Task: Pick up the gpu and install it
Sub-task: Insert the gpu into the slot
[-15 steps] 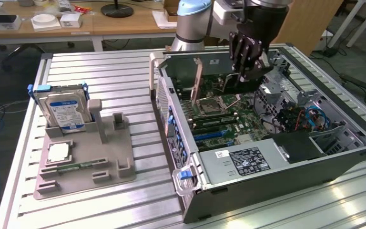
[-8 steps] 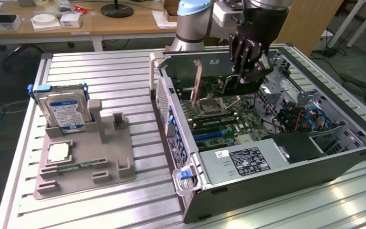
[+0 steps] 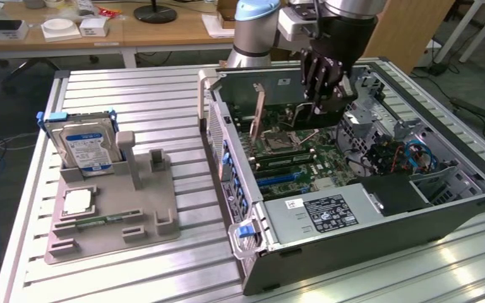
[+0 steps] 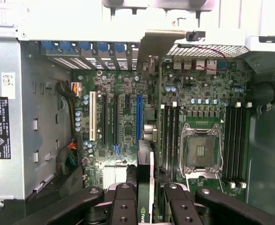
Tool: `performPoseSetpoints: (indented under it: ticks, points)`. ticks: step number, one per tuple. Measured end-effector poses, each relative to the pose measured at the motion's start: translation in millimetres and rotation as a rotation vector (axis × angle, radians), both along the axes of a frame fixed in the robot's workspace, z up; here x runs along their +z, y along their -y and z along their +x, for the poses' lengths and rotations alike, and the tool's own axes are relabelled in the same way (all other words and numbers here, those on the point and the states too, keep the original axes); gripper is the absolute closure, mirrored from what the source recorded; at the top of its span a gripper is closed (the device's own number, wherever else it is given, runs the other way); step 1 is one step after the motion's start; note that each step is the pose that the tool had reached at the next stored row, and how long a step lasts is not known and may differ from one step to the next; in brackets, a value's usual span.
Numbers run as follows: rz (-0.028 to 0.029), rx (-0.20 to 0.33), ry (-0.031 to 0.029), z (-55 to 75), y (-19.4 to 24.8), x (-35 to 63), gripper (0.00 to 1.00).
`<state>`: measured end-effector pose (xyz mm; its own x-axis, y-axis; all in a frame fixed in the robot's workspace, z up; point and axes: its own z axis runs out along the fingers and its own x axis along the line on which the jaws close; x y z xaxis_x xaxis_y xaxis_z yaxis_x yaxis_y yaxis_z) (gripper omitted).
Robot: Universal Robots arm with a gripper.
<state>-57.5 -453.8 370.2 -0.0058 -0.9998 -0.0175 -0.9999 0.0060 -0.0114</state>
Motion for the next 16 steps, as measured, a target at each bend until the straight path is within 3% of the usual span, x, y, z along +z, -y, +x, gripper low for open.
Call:
performPoseSetpoints:
  ticks: [16]
  points:
    - [0.0000,0.000,0.0000,-3.5,0.4,-13.6,0.73]
